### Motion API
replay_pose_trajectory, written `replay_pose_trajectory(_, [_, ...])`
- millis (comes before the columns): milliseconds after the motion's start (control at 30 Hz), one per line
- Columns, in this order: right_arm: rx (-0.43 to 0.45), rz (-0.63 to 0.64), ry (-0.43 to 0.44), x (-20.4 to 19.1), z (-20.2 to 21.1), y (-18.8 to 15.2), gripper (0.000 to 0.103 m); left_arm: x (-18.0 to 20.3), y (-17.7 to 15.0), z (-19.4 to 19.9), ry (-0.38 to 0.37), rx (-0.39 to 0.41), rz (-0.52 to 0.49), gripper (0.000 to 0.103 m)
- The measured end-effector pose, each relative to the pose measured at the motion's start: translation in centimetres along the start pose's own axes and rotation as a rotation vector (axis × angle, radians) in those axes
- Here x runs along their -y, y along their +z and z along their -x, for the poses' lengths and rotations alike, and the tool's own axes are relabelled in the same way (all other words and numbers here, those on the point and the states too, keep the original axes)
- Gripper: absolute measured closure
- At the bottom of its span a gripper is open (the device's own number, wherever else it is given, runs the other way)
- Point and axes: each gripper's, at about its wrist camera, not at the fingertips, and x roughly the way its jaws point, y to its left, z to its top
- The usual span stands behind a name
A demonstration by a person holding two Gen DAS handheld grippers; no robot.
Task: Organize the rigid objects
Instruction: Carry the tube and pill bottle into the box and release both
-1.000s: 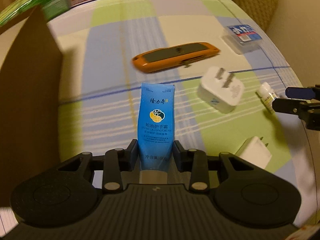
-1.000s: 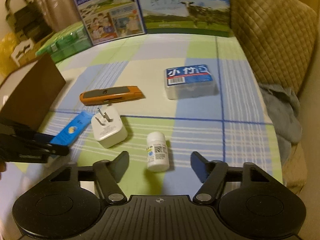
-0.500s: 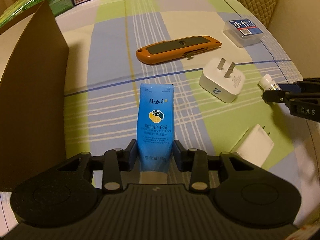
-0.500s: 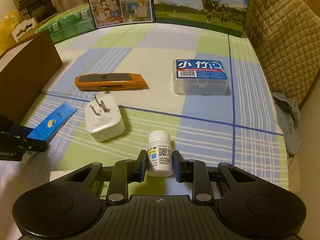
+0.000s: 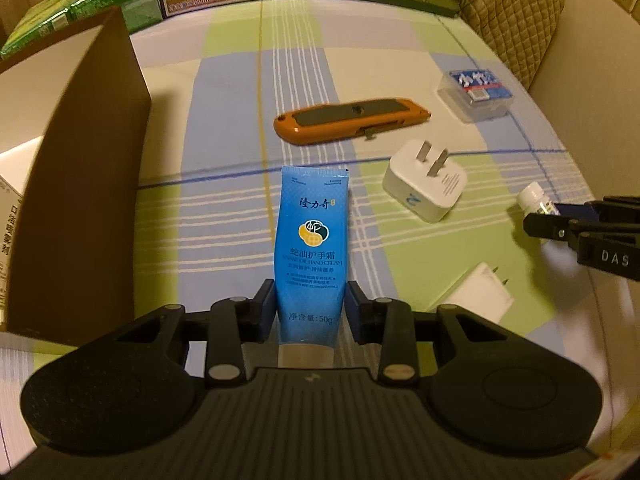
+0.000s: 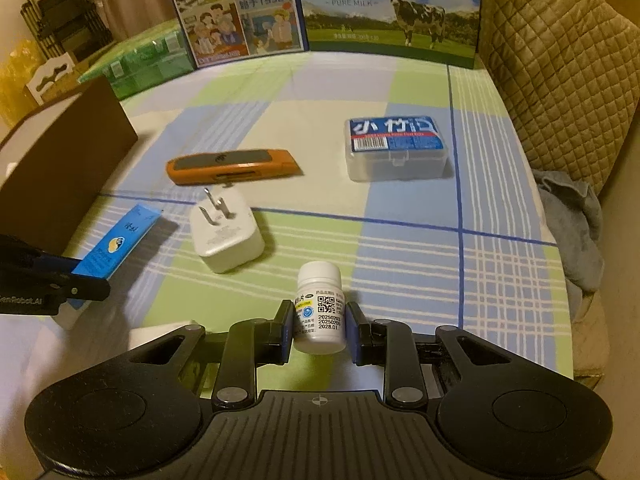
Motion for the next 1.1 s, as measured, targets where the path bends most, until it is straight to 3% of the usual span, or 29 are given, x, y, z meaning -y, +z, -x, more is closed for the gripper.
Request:
replay_pose_trajectory(633, [0.137, 0.075, 0.12, -6.0, 5.9, 3.0, 0.08, -1.2, 0.5, 8.8, -0.032, 0.18, 0.046, 0.072])
replay_pose_trajectory(900, [0.167, 0.102, 0.197, -10.2, 7.1, 4.0, 0.079, -4.1, -0.5, 12.7, -0.019, 0.251, 0.08, 0.072])
replay_pose_trajectory(1100, [0.182, 0.138, 0.271, -15.1, 6.7, 5.1, 0.079, -8.4, -1.1, 15.2, 0.03, 0.294, 0.114, 0.072])
